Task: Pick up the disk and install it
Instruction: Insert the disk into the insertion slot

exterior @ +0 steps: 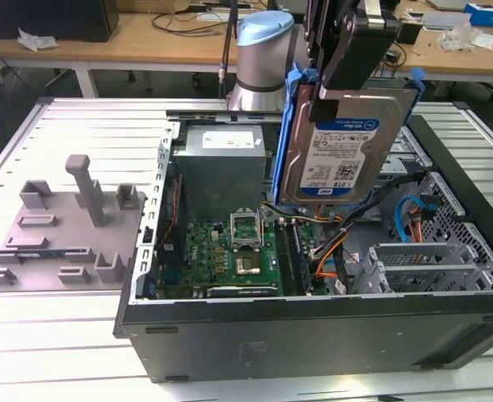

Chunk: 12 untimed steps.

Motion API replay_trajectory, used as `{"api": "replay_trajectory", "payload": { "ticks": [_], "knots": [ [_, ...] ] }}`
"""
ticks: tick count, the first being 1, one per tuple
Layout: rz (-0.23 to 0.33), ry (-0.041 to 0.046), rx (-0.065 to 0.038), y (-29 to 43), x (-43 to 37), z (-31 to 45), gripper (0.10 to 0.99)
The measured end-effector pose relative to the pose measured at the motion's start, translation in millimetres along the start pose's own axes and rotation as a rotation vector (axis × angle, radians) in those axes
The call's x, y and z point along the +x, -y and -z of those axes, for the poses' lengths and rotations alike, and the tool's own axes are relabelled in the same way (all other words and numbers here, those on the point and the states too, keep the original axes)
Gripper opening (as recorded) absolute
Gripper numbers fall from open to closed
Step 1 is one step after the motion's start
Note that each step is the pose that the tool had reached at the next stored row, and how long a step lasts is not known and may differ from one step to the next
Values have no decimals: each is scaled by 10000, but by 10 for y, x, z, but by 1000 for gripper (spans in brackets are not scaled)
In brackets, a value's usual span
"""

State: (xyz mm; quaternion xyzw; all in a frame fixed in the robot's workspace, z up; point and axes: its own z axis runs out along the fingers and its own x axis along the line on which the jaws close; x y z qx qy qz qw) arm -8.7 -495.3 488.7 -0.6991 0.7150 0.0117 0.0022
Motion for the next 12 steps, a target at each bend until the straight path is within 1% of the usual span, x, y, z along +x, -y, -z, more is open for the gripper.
{"api": "replay_trajectory", "payload": {
  "ticks": [1, 3, 4, 12],
  "knots": [
    [2, 60, 42, -11, 15, 0, 369],
    [3, 134, 55, -20, 57, 1, 369],
    [2, 144, 55, -20, 71, 1, 369],
    [2, 146, 54, -20, 73, 1, 369]
  ]
}}
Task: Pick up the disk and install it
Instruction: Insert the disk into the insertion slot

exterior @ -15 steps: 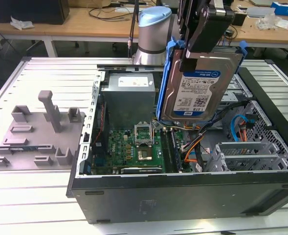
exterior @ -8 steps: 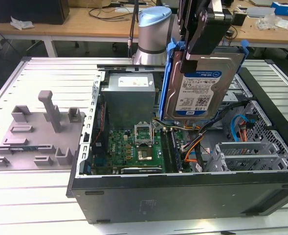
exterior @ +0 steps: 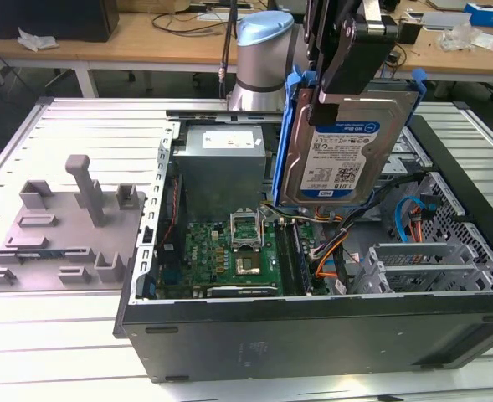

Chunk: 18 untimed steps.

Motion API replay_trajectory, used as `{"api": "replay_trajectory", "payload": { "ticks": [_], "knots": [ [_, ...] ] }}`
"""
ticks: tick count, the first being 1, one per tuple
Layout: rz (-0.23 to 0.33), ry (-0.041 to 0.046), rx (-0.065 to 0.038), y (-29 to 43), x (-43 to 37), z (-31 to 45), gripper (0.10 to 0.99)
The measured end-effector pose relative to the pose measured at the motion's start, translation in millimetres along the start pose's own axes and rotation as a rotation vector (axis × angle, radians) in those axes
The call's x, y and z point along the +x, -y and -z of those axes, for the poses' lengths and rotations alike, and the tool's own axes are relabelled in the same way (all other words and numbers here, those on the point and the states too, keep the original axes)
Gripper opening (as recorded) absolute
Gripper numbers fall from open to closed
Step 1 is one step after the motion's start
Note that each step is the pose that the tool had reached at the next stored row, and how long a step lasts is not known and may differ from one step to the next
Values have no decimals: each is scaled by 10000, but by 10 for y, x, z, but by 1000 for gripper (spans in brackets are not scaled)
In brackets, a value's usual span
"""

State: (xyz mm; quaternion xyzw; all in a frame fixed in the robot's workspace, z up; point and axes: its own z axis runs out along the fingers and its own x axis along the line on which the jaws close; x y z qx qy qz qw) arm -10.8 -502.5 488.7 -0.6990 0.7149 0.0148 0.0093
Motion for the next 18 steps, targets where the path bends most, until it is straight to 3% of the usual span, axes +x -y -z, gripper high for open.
{"api": "replay_trajectory", "payload": {
  "ticks": [9, 14, 18],
  "knots": [
    [2, 1, 0, 4, 5, 0, 369],
    [0, 1, 0, 50, 58, 2, 369],
    [0, 0, 0, 128, 112, 5, 369]
  ]
}}
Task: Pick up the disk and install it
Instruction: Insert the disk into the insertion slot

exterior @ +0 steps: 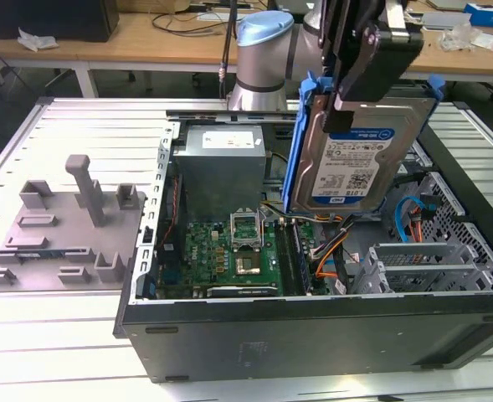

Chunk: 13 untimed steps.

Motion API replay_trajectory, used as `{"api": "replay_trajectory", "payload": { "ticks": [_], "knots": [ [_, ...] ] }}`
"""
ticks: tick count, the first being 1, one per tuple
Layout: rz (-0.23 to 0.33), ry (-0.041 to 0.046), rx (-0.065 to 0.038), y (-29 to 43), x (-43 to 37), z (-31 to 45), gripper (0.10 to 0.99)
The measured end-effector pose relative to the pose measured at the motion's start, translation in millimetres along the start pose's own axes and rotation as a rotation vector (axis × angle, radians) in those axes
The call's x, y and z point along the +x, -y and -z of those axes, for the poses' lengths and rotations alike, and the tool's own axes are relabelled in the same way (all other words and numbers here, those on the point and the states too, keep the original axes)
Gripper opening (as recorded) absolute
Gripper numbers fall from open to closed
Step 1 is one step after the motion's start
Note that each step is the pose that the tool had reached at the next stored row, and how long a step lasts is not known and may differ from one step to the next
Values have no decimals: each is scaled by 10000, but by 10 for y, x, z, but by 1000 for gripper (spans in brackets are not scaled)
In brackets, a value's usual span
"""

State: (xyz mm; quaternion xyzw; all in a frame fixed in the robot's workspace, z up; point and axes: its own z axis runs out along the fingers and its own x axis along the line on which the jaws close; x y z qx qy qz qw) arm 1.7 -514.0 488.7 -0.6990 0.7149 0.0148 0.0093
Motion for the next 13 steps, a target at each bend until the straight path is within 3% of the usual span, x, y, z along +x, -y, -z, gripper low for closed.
{"api": "replay_trajectory", "payload": {
  "ticks": [7, 13],
  "knots": [
    [0, 1, 0, 153, 113, 5, 369],
    [1, 1, 0, 394, 237, 10, 369]
  ]
}}
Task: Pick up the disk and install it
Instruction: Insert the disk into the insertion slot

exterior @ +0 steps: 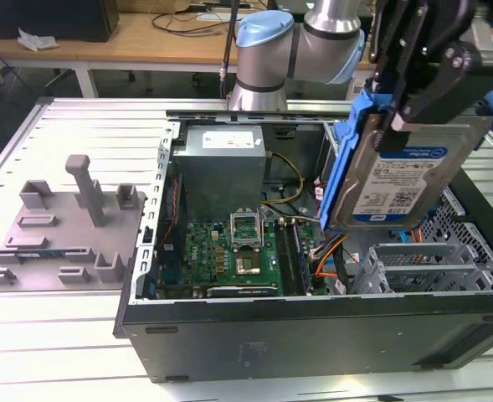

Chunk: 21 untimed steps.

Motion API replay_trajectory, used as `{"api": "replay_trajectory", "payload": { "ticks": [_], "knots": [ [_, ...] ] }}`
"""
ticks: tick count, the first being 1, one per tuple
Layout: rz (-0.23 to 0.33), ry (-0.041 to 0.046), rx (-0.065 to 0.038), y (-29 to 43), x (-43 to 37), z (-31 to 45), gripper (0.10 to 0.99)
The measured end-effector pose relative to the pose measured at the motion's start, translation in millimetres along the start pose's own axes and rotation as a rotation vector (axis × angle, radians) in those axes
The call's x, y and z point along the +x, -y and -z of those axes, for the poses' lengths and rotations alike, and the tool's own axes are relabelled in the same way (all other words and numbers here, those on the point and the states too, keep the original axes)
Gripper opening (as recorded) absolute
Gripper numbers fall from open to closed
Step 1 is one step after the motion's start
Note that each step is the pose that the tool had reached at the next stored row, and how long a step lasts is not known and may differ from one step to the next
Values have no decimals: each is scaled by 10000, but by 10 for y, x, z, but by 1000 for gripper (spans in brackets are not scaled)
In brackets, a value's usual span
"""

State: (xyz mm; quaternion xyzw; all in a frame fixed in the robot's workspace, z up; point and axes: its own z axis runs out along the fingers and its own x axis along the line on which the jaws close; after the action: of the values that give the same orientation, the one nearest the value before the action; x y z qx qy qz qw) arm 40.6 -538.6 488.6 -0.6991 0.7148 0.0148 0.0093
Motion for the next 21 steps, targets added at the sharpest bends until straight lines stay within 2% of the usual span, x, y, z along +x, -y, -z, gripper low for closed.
{"api": "replay_trajectory", "payload": {
  "ticks": [6, 9, 18, 21],
  "knots": [
    [-1, -1, 0, 148, 38, 1, 369],
    [-1, -1, 0, 279, 52, 1, 369],
    [-1, 0, 0, 570, 74, 0, 369],
    [0, 0, 0, 622, 73, -3, 369]
  ]
}}
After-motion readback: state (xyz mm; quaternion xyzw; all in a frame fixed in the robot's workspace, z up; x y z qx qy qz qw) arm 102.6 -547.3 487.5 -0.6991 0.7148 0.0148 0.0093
